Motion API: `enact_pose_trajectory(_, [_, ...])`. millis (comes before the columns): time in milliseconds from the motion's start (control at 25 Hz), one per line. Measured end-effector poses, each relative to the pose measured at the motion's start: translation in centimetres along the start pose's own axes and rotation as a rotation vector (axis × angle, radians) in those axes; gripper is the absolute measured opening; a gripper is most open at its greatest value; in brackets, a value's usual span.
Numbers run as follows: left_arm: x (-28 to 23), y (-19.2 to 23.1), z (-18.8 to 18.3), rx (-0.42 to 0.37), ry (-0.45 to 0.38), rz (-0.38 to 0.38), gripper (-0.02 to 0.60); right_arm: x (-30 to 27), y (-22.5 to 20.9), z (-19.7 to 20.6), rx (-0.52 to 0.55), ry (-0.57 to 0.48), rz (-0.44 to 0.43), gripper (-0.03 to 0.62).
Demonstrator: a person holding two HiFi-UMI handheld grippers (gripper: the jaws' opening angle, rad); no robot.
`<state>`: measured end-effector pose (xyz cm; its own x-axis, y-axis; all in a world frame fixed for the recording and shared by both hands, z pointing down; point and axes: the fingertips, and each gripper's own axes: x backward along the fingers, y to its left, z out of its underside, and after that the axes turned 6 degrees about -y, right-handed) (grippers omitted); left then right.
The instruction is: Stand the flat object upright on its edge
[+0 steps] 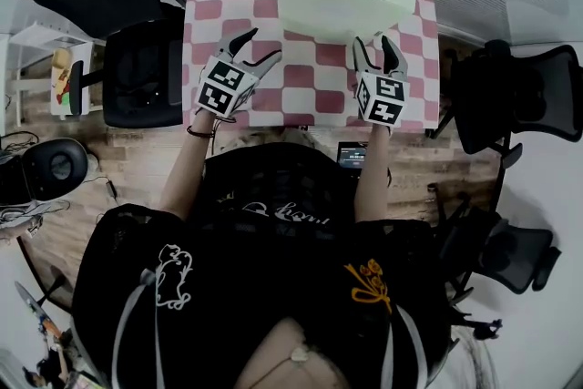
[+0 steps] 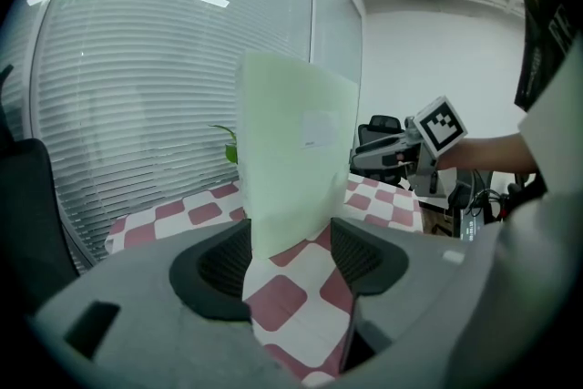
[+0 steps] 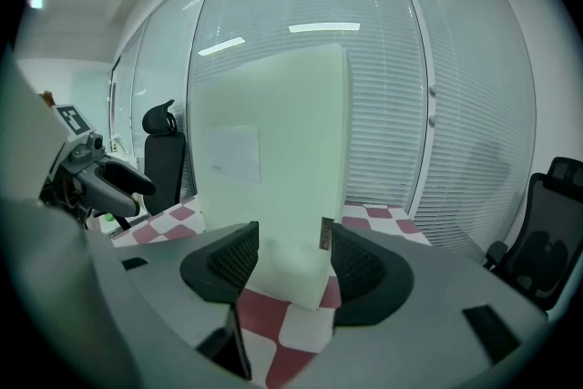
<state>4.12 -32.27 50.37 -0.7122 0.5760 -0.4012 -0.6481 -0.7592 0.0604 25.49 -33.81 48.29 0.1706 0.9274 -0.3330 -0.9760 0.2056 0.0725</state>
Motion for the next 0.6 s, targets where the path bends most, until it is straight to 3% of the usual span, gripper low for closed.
enact_pose_trajectory(120, [1.0, -0.2, 0.1, 0.007, -0.017, 0.006, 0.219, 1.4, 1.5, 0.0, -0.006, 0.003, -0.004, 0.252])
enact_pose_trajectory(600, [6.7, -1.6, 1.6, -0.006, -0.058, 0.125, 0.192, 6.3, 13.2, 0.3, -0.088, -0.008, -0.062, 0.232])
